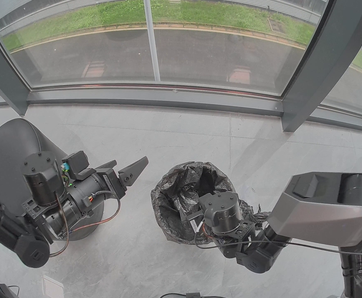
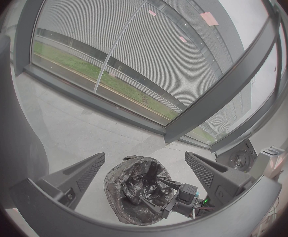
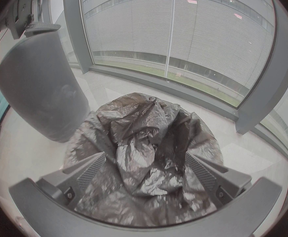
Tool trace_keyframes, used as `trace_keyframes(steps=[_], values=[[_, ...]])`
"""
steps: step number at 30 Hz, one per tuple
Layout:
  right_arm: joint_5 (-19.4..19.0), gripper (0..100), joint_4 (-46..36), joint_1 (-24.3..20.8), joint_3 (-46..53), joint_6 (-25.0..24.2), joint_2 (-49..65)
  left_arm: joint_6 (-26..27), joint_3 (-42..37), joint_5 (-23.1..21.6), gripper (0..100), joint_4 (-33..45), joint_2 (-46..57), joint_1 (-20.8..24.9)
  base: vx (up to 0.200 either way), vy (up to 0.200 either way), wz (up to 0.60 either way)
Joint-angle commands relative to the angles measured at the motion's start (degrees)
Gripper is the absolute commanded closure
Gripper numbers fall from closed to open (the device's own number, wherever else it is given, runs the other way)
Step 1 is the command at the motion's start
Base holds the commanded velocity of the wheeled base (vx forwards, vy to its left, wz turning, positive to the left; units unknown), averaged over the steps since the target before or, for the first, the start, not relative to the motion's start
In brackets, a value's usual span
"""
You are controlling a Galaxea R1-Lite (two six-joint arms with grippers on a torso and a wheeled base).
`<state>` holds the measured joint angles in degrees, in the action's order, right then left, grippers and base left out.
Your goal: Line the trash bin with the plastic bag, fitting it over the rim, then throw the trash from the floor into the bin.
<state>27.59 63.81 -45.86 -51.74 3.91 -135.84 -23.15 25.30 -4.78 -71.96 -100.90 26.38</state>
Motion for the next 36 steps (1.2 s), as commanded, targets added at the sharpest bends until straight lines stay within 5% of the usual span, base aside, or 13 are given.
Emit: trace_keyframes(steps=[1,8,14,21,29,36], values=[[1.3,0,0.3,-1.2,11.7,-3.7,12.7,3.9,-4.9,4.2,0,5.6,13.9,3.3,0.0,0.0,0.0],[3.7,0,0.5,5.7,23.5,-6.7,21.6,13.7,-11.4,18.1,0,6.9,15.5,3.3,0.0,0.0,0.0],[3.9,0,3.4,17.6,29.1,-6.6,20.9,16.4,-13.1,20.6,0,7.0,14.7,3.3,0.0,0.0,0.0],[3.4,0,12.7,24.6,31.3,-6.5,9.8,17.8,-13.0,23.9,0,6.0,10.2,2.7,0.0,0.0,0.0],[-6.1,0,24.3,28.6,25.1,-2.6,-6.4,16.1,-14.1,23.5,0,3.9,7.1,3.3,0.0,0.0,0.0],[-17.0,0,12.3,33.7,15.5,-1.2,-6.8,14.0,-14.2,19.7,0,3.9,5.4,3.5,0.0,0.0,0.0]])
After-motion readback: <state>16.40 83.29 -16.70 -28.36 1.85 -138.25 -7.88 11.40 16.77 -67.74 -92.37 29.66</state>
